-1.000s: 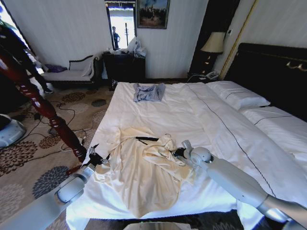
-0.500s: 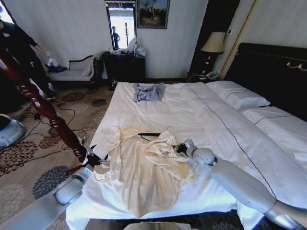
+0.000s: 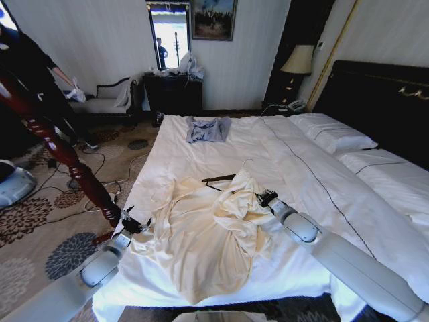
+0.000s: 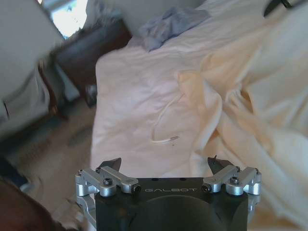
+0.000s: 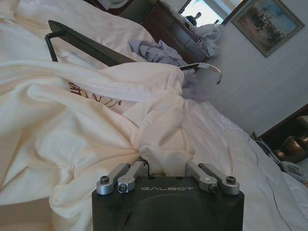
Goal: Pick up the clothes from the bed and hang them on the clothes hanger.
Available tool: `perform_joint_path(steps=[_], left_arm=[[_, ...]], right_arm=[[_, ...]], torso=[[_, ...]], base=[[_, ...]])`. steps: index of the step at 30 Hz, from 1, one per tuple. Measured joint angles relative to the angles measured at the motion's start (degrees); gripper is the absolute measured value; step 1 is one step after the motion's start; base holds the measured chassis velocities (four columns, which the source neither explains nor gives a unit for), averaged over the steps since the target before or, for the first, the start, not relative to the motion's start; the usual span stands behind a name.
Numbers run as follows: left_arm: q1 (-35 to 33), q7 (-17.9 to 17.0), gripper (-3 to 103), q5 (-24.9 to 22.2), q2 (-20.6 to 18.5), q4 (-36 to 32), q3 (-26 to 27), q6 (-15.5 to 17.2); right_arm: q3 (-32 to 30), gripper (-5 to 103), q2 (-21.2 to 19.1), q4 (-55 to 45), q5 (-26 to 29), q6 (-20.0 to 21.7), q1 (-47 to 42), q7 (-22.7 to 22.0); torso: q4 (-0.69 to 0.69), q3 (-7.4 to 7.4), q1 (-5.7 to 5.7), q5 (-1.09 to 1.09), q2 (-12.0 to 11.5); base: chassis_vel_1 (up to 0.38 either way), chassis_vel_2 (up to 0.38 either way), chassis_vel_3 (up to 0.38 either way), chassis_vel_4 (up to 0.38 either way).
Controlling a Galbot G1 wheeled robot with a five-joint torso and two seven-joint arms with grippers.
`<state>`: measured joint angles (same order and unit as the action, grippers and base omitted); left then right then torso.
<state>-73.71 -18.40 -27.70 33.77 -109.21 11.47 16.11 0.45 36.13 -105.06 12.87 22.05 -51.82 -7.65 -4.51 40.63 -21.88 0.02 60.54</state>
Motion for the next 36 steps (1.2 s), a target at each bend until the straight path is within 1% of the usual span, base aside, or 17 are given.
perform_joint_path(steps=[1, 3, 4, 6, 7, 8, 9, 11, 14, 15, 18, 19, 25, 29, 30, 31, 36], left_arm=[[0.5, -0.1, 100, -3.2, 0.3, 0.2, 0.4, 0.3], [1.7, -0.2, 100, -7.3, 0.8, 0.6, 0.9, 0.2], [3.8, -0.2, 100, -10.4, 1.4, 1.1, 0.4, 0.1], [4.9, -0.2, 100, -11.8, 1.7, 1.3, 0.2, 0.0], [6.5, -0.1, 100, -14.4, 2.2, 1.7, -0.2, 0.0], [8.8, -0.1, 100, -17.4, 2.9, 2.7, -0.8, 0.0], [8.8, -0.1, 100, -17.4, 2.9, 2.7, -0.8, 0.0], [11.3, -0.1, 100, -20.0, 3.7, 4.0, -1.6, -0.1], [19.1, -0.1, 100, -26.4, 6.0, 8.3, -5.0, 0.3], [19.1, -0.1, 100, -26.4, 6.0, 8.3, -5.0, 0.3], [26.8, -0.1, 100, -30.6, 8.8, 12.8, -9.3, 1.2], [26.8, -0.1, 100, -30.6, 8.8, 12.8, -9.3, 1.2], [34.0, 0.0, 100, -32.2, 13.7, 17.3, -14.8, -0.2], [37.7, -1.5, 100, -31.5, 17.5, 20.4, -18.4, 0.7], [38.6, -1.8, 102, -31.5, 18.4, 21.4, -19.3, 1.0], [38.6, -1.8, 102, -31.5, 18.4, 21.4, -19.3, 1.0], [42.4, -4.3, 98, -33.5, 22.4, 26.6, -22.5, 3.8]], right_arm=[[1.6, 22, 0.7, 0.3, 0.1, -0.2, 1.4, 0.0], [3.8, 22, 1.8, 0.7, 0.3, -0.5, 3.7, 0.1], [4.7, 22, 2.3, 0.7, 0.4, -0.7, 4.6, 0.2], [5.2, 22, 2.6, 0.7, 0.4, -0.8, 5.0, 0.2], [6.0, 22, 3.2, 0.8, 0.4, -0.9, 5.8, 0.2], [6.7, 22, 3.8, 0.9, 0.5, -1.0, 6.6, 0.2], [6.7, 22, 3.8, 0.9, 0.5, -1.0, 6.6, 0.2], [7.1, 22, 4.0, 0.9, 0.5, -1.1, 6.8, 0.2], [7.1, 22, 3.8, 0.7, 0.6, -1.3, 6.4, 0.2], [7.1, 22, 3.8, 0.7, 0.6, -1.3, 6.4, 0.2], [6.5, 22, 3.5, 0.5, 0.7, -1.3, 6.0, 0.2], [6.5, 22, 3.5, 0.5, 0.7, -1.3, 6.0, 0.2], [6.3, 22, 3.7, 0.1, 1.3, -1.1, 6.2, 0.1], [6.3, 22, 3.7, 0.0, 1.5, -1.0, 6.3, 0.0], [6.3, 22, 3.7, 0.0, 1.5, -1.0, 6.4, 0.0], [6.3, 22, 3.7, 0.0, 1.5, -1.0, 6.4, 0.0], [6.3, 22, 3.7, 0.0, 1.7, -0.8, 6.6, -0.1]], torso=[[-0.01, 0.00, 0.00, 0.00, 0.0], [0.12, 0.01, 0.00, -0.06, 0.0], [0.14, 0.00, 0.00, 0.01, 0.0], [0.12, 0.00, 0.00, 0.03, 0.0], [0.04, 0.00, 0.00, 0.01, 0.0], [0.04, 0.00, 0.00, -0.02, 0.0], [0.04, 0.00, 0.00, -0.02, 0.0], [0.05, 0.00, 0.00, -0.03, 0.0], [0.07, 0.01, -0.01, 0.00, 0.0], [0.07, 0.01, -0.01, 0.00, 0.0], [0.04, 0.01, 0.00, -0.02, 0.0], [0.04, 0.01, 0.00, -0.02, 0.0], [0.07, 0.01, -0.02, -0.03, 0.0], [0.06, 0.00, 0.00, -0.02, 0.0], [0.06, 0.01, 0.00, -0.02, 0.0], [0.06, 0.01, 0.00, -0.02, 0.0], [0.05, 0.01, -0.01, -0.02, 0.0]], base=[[0.000, 0.000, 0.000, 0.000], [0.000, 0.000, 0.000, 0.000], [0.000, 0.000, 0.000, 0.000], [0.000, 0.000, 0.000, 0.000], [0.000, 0.000, 0.000, 0.000], [0.000, 0.000, 0.000, 0.000], [0.000, 0.000, 0.000, 0.000], [0.000, 0.000, 0.000, 0.000], [0.000, 0.000, 0.000, 0.000], [0.000, 0.000, 0.000, 0.000], [0.000, 0.000, 0.000, 0.000], [0.000, 0.000, 0.000, 0.000], [0.000, 0.000, 0.000, 0.000], [0.000, 0.000, 0.000, 0.000], [0.000, 0.000, 0.000, 0.000], [0.000, 0.000, 0.000, 0.000], [0.000, 0.000, 0.000, 0.000]])
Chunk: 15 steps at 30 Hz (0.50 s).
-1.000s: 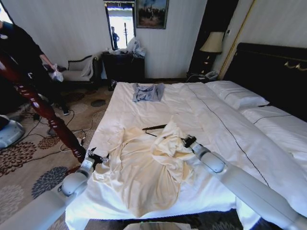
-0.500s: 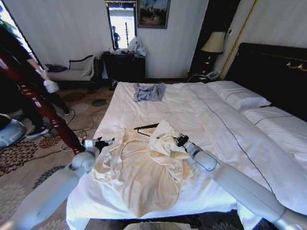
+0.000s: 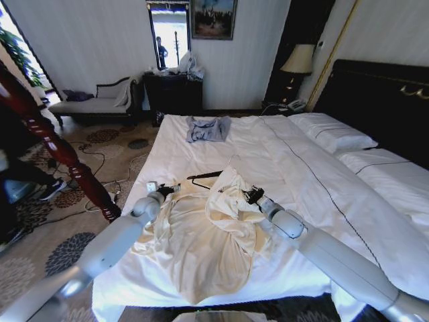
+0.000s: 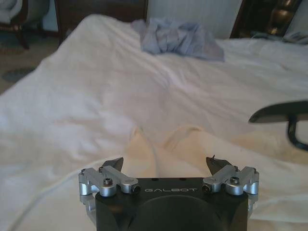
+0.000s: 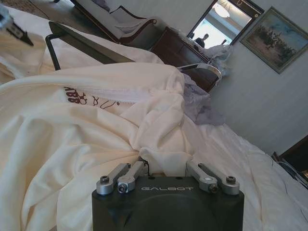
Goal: Pick up the clothes from the bed and hang them on the clothes hanger.
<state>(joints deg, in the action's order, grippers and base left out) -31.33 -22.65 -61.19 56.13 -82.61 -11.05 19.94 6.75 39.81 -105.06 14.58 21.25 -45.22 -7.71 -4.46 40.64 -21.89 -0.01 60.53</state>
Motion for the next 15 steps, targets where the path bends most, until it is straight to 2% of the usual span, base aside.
perform_joint_path(steps=[3, 5, 7, 11, 13, 15], left_arm=[[0.5, -0.6, 96, -0.3, 0.7, 1.2, -0.2, 0.7], [0.9, -1.5, 88, -0.4, 1.4, 2.6, -0.2, 1.3], [1.0, -1.6, 88, -0.4, 1.5, 2.8, -0.2, 1.4], [0.7, -1.8, 66, -0.2, 1.6, 3.7, 0.5, 1.5], [0.6, -1.8, 66, -0.1, 1.6, 3.9, 0.6, 1.4], [0.3, -1.7, 55, 0.8, 1.8, 4.6, 1.2, 0.7]], right_arm=[[-0.1, 22, -0.1, 0.0, 0.0, 0.0, 0.0, 0.0], [-0.3, 22, -0.2, -0.1, 0.1, 0.1, -0.1, -0.1], [-0.4, 22, -0.3, -0.1, 0.1, 0.1, -0.2, -0.2], [-0.5, 22, -0.4, -0.1, 0.1, 0.1, -0.6, -0.3], [-0.5, 22, -0.4, -0.1, 0.1, 0.1, -0.6, -0.3], [-0.5, 22, -0.3, -0.1, 0.1, 0.2, -0.6, -0.4]], torso=[[0.00, 0.00, 0.00, 0.00, 0.0], [0.02, 0.00, 0.00, 0.00, 0.0], [0.02, 0.00, 0.00, 0.01, 0.0], [0.01, -0.01, 0.01, 0.00, 0.0], [0.01, -0.01, 0.01, 0.00, 0.0], [0.01, -0.01, 0.01, 0.01, 0.0]], base=[[0.000, 0.000, 0.000, 0.000], [0.000, 0.000, 0.000, 0.000], [0.000, 0.000, 0.000, 0.000], [0.000, 0.000, 0.000, 0.000], [0.000, 0.000, 0.000, 0.000], [0.000, 0.000, 0.000, 0.000]])
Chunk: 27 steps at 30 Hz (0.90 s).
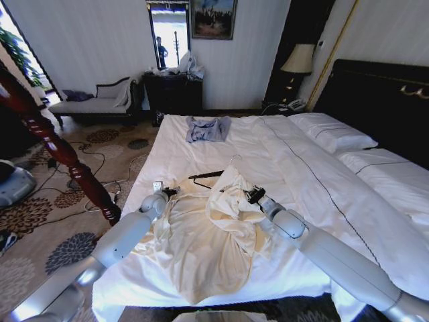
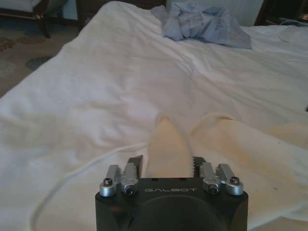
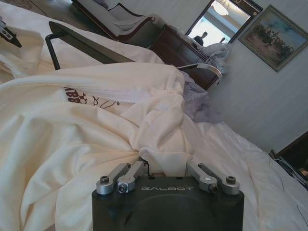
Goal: Pick up the clothes from the bed and hang them on the clothes hanger.
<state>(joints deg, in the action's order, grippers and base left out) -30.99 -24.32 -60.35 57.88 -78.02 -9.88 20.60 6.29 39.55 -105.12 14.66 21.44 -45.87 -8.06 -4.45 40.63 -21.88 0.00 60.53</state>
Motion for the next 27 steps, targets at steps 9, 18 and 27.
perform_joint_path(steps=[9, 18, 27], left_arm=[[-1.2, 0.4, 23, 2.3, -0.8, -1.5, 0.0, -1.3], [-2.3, 0.7, 1, 2.9, -1.7, -1.8, 1.8, -2.3], [-2.7, 5.4, 1, 12.3, -5.7, -5.6, 4.3, -6.5]], right_arm=[[0.3, 22, 0.3, 0.0, -0.1, 0.0, -0.4, -0.1], [0.5, 22, 0.5, -0.3, -0.4, 0.2, -0.7, -0.2], [-0.4, 22, -1.0, -2.4, -0.5, 0.0, -2.0, -0.1]], torso=[[0.00, 0.00, 0.00, 0.00, 0.0], [0.00, 0.00, 0.00, 0.00, 0.0], [0.01, 0.00, 0.00, 0.00, 0.0]], base=[[0.000, 0.000, 0.000, 0.000], [0.000, 0.000, 0.000, 0.000], [0.000, 0.000, 0.000, 0.000]])
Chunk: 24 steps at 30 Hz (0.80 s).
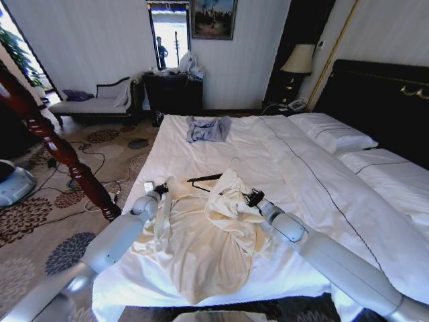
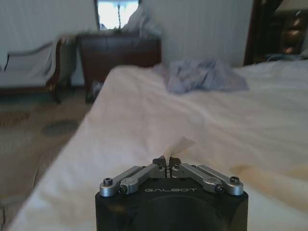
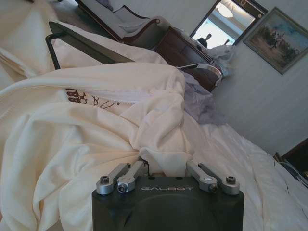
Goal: Pick up the clothes from the bed and hang them on the clothes hanger.
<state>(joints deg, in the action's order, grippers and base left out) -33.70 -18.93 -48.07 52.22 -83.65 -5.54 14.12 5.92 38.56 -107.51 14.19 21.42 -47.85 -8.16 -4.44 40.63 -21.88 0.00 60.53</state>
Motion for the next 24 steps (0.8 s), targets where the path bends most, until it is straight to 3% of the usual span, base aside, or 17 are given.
perform_joint_path(steps=[8, 14, 24], left_arm=[[-0.9, 0.2, 1, -1.1, -5.0, -8.0, 0.9, -0.3], [-2.3, 0.2, 1, -3.3, -9.7, -18.0, 1.5, -0.4], [-0.3, -0.7, 1, -4.9, -11.6, -23.7, -0.1, -0.5]], right_arm=[[1.1, 22, -0.2, -0.8, 0.0, 0.8, 0.8, 0.1], [3.4, 22, 0.5, -0.6, 0.2, 1.6, 2.4, 0.4], [5.6, 22, 1.3, -0.8, 0.2, 2.4, 3.6, 0.8]], torso=[[-0.01, 0.00, 0.00, 0.00, 0.0], [0.00, 0.00, 0.01, -0.01, 0.0], [-0.02, 0.00, 0.00, -0.01, 0.0]], base=[[0.000, 0.000, 0.000, 0.000], [0.000, 0.000, 0.000, 0.000], [0.000, 0.000, 0.000, 0.000]])
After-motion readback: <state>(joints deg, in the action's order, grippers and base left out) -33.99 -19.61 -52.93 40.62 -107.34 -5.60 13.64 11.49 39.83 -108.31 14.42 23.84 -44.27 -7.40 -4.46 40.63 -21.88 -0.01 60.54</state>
